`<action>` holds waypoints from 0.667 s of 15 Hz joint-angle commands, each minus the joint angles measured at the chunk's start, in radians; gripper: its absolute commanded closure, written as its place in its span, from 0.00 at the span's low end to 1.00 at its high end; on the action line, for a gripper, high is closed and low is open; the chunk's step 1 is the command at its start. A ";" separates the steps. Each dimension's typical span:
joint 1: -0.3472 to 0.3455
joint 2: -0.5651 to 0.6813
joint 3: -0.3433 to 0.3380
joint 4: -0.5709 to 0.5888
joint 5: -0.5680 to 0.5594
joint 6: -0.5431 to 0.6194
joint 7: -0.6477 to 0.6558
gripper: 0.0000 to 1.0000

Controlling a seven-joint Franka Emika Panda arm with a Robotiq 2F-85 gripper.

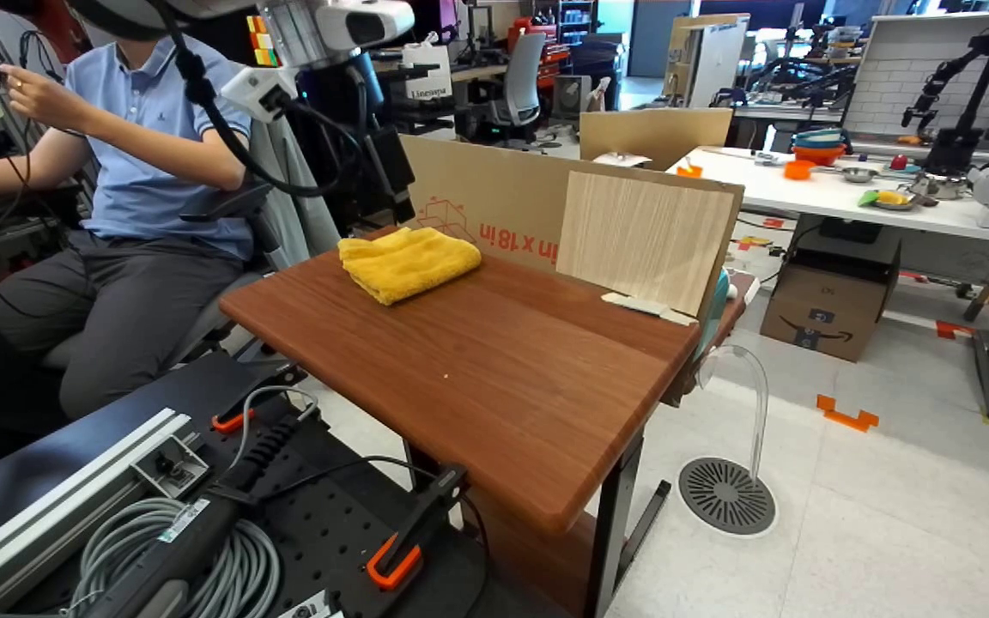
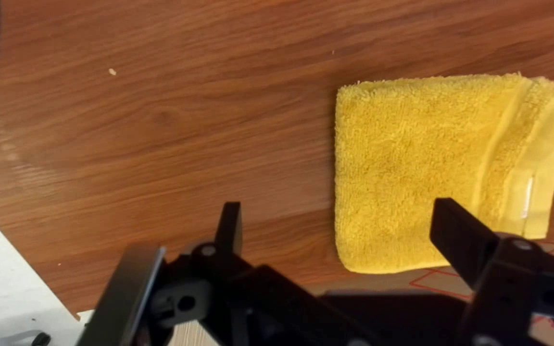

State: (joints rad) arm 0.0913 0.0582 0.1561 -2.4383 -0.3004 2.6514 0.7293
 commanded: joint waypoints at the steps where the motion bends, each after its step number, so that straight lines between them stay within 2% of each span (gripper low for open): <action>1: 0.078 0.174 -0.050 0.132 -0.198 -0.006 0.241 0.00; 2: 0.104 0.210 -0.069 0.165 -0.231 -0.016 0.271 0.00; 3: 0.089 0.118 -0.059 0.074 -0.147 0.001 0.182 0.00; 7: 0.108 0.147 -0.077 0.089 -0.150 0.002 0.192 0.00; 10: 0.080 0.173 -0.065 0.080 -0.027 0.096 0.159 0.00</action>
State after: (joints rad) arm 0.1688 0.2100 0.1007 -2.3511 -0.4327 2.6714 0.9318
